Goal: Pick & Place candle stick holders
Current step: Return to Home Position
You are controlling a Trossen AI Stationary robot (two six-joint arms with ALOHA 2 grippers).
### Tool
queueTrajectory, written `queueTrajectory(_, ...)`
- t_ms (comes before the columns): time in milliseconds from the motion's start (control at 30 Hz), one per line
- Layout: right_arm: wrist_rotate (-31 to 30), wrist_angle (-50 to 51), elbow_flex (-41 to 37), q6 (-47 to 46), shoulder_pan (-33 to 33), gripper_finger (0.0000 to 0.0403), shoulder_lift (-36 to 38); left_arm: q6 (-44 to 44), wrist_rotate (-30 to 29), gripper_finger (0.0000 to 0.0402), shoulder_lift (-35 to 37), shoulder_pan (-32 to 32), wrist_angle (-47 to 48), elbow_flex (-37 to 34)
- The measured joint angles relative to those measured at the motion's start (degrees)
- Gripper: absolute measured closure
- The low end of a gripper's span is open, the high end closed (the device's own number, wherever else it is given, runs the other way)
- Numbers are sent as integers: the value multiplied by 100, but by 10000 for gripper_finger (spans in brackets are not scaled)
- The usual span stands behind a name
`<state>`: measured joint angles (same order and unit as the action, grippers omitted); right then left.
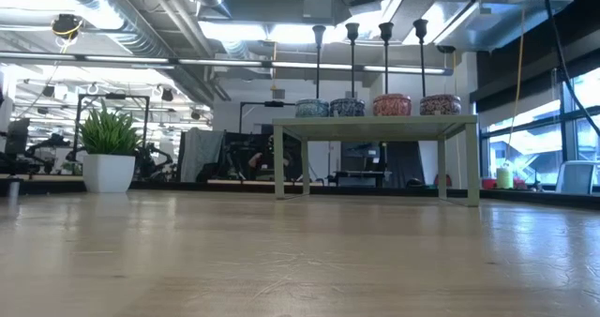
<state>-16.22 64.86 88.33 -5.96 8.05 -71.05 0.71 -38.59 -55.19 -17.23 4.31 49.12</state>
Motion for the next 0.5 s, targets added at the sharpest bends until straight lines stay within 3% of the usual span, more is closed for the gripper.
queueTrajectory(300, 412, -1281, -1620, 496, -2, 363, 1362, -322, -309, 386, 1690, -599, 1255, -15)
queueTrajectory(500, 398, -2710, -3222, 657, -2, 363, 2549, -248, -692, 394, 2701, -743, 1114, -969)
